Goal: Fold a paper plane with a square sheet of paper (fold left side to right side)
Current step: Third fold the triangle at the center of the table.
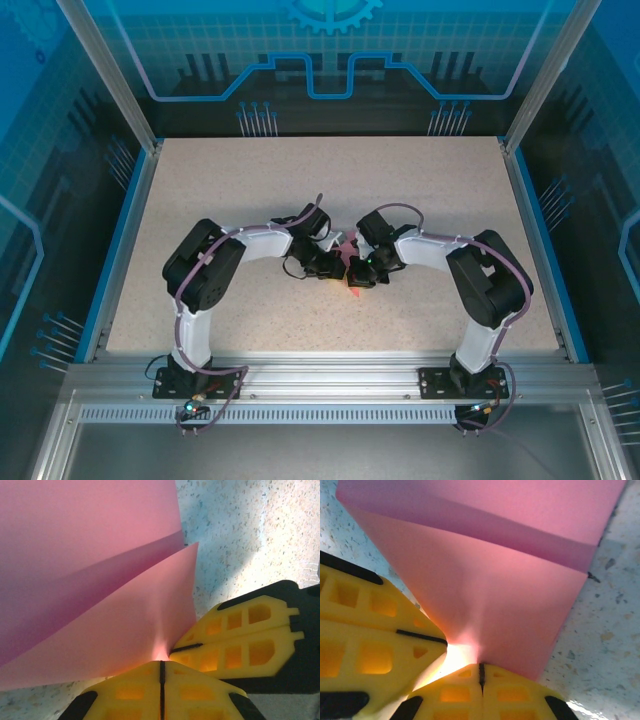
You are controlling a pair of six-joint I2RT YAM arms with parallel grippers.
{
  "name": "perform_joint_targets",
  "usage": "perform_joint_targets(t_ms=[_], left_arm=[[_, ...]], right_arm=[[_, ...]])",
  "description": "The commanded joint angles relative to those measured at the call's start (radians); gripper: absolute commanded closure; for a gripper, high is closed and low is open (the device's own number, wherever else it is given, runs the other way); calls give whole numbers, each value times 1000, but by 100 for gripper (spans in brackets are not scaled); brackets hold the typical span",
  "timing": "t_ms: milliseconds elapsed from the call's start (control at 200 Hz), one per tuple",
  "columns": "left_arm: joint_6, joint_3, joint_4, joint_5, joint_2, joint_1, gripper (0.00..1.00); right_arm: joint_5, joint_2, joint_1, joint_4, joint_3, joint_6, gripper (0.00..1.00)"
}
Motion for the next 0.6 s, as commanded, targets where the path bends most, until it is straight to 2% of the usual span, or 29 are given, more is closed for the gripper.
perform_joint_targets(t_ms=[0,595], left_arm=[[46,33,-30,-23,29,-8,92],[97,35,-57,-143,54,15,97]], right_arm=[[49,42,-14,-88,-11,-15,100],[62,49,-14,-114,-26,-25,100]])
